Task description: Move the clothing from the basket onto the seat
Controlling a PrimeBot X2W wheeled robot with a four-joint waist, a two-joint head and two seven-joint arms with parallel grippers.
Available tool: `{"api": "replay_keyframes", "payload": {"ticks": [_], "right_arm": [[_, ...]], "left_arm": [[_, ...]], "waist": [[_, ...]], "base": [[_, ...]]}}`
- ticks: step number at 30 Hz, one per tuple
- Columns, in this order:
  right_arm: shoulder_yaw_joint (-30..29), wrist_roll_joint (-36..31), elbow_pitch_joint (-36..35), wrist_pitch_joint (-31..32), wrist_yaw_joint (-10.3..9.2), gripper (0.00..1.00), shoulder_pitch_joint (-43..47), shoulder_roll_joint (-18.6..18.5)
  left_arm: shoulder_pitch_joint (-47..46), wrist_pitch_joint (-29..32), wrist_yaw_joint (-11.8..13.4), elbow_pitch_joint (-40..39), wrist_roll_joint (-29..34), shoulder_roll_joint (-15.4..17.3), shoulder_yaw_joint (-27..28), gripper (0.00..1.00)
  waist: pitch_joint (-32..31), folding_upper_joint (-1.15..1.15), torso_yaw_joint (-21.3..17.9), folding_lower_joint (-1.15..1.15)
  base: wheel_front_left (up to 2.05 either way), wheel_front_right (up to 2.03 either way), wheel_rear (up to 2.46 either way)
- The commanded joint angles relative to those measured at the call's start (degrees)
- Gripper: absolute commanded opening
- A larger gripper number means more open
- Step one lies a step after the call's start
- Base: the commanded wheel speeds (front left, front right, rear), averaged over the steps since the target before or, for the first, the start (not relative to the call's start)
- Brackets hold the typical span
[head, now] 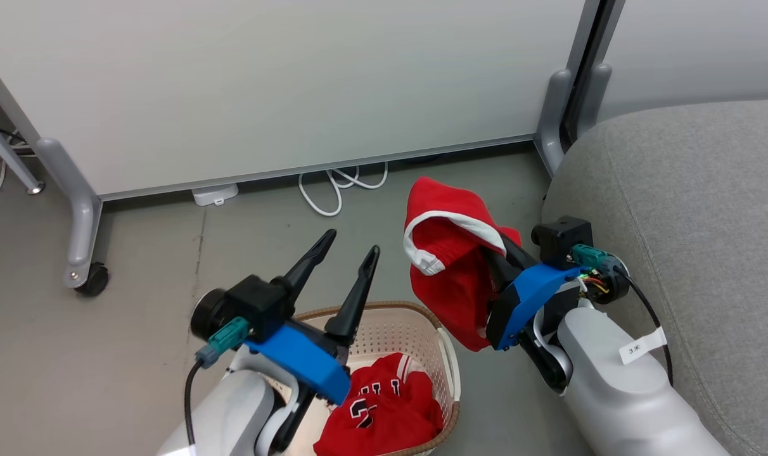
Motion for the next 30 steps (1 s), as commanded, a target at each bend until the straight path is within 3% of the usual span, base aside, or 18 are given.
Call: {"api": "replay_keyframes", "payload": {"ticks": [1,9,18,30], "right_arm": [[-0.05,-0.19,-0.38,-0.32,0.01,0.0,0.81,-0.13],[-0.62,-0.48,-1.1,-0.32,0.01,0.0,1.61,-0.12],[-0.86,-0.36,-1.66,-0.32,0.01,0.0,1.97,-0.14],[-0.61,-0.53,-4.23,-0.32,0.01,0.0,1.94,-0.12]], "left_arm": [[1.53,-0.28,-0.28,-1.01,1.03,0.39,1.44,1.0],[12.6,-0.28,-1.98,-6.63,8.1,1.15,10.54,1.0],[16.1,-0.28,-2.62,-6.82,10.89,-0.32,14.4,1.0],[15.35,-0.28,-2.57,-7.59,10.96,0.45,14.29,1.0]], "waist": [[-0.07,0.0,-0.29,0.0],[-0.4,0.0,-1.22,0.0],[-0.62,0.0,-2.75,0.0],[1.22,0.0,-14.95,0.0]], "base": [[0.0,0.0,0.0],[0.0,0.0,0.0],[0.0,0.0,0.0],[0.0,0.0,0.0]]}}
